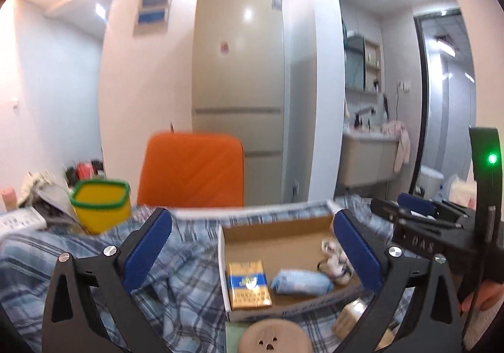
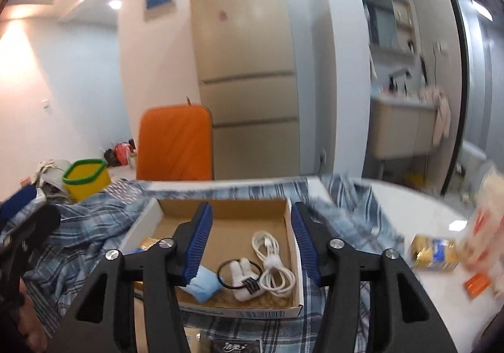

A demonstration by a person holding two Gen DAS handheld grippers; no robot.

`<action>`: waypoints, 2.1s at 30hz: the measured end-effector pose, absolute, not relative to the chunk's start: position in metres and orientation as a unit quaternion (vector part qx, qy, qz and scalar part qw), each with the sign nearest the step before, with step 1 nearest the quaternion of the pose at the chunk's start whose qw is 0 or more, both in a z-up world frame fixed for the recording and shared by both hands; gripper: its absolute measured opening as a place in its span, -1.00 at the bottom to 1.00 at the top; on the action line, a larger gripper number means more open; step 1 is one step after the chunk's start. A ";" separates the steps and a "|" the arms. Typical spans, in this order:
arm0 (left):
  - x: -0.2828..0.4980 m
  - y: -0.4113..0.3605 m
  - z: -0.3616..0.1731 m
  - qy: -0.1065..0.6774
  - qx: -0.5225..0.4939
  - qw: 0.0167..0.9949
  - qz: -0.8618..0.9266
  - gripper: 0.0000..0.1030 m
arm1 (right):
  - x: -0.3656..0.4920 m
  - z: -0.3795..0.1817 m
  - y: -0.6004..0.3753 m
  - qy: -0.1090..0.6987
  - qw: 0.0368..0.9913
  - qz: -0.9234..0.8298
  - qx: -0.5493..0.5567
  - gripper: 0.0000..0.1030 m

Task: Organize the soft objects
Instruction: 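Raise both tools back above the bed, then grasp the gold-and-red cigarette pack with the right gripper while the left lowers to the coaster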

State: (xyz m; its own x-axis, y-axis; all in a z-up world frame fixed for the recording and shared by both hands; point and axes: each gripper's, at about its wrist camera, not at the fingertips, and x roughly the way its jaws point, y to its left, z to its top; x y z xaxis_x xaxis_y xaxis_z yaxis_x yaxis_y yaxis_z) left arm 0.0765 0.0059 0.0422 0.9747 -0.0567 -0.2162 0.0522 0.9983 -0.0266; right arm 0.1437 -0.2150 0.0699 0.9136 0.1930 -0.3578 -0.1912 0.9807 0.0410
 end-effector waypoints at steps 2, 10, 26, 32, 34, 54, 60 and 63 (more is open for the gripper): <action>0.059 0.008 0.054 0.073 -0.010 0.997 -0.025 0.99 | 0.129 0.084 -0.216 0.162 0.981 0.108 0.006 0.14; 0.013 0.018 0.075 0.025 -0.007 1.000 -0.016 0.99 | 0.067 0.118 -0.222 0.096 0.988 0.117 0.020 0.51; 0.006 0.022 0.015 0.056 0.005 0.998 -0.004 0.99 | 0.035 0.074 -0.205 0.072 0.992 0.098 -0.023 1.00; 0.004 0.018 0.005 0.055 0.008 0.998 -0.001 0.99 | 0.042 0.062 -0.202 0.090 0.989 0.113 -0.026 1.00; 0.002 0.016 0.004 0.049 0.016 0.999 -0.002 0.99 | 0.042 0.060 -0.201 0.091 0.989 0.114 -0.028 1.00; 0.028 0.021 -0.003 0.128 0.006 0.992 -0.008 0.99 | 0.086 0.027 -0.191 0.276 0.948 0.154 -0.034 0.81; 0.028 0.022 -0.004 0.134 0.006 0.991 -0.006 0.99 | 0.105 -0.003 -0.176 0.356 0.915 0.180 -0.055 0.53; 0.031 0.022 -0.005 0.138 0.012 0.990 0.002 0.99 | 0.107 -0.008 -0.172 0.370 0.910 0.174 -0.065 0.32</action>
State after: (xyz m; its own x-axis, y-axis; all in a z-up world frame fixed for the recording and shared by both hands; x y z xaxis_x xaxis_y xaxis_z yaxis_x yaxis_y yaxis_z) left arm 0.0305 0.0218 -0.0048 0.9617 0.0065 -0.2742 -0.0001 0.9997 0.0236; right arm 0.1070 -0.1722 -0.0083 0.6656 0.2686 -0.6963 -0.3652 0.9309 0.0099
